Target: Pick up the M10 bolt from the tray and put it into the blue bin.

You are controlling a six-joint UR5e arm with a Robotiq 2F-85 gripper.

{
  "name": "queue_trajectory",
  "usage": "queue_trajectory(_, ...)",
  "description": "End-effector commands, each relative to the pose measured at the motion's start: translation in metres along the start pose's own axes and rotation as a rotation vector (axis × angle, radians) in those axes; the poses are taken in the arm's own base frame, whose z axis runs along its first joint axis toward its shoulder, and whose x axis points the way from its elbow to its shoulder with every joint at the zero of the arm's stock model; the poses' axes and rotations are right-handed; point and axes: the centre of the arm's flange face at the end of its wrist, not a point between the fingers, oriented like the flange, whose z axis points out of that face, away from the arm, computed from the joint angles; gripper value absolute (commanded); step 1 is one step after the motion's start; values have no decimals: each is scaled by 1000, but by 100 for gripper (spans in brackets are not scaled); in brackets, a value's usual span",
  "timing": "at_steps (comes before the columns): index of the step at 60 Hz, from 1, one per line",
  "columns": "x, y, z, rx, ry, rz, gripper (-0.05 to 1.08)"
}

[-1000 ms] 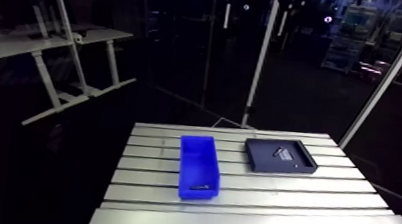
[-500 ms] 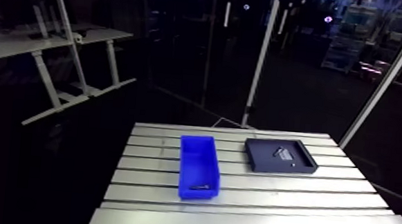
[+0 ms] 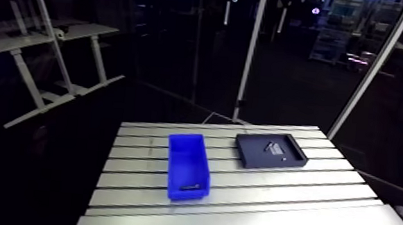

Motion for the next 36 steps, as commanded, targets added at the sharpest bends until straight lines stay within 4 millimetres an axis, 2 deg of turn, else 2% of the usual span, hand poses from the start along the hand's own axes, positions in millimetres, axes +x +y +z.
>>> queue_trajectory(1,29,34,12,10,8,197,1)
queue_trajectory(11,52,53,31,22,25,282,1)
queue_trajectory(36,73,74,72,38,103,384,1)
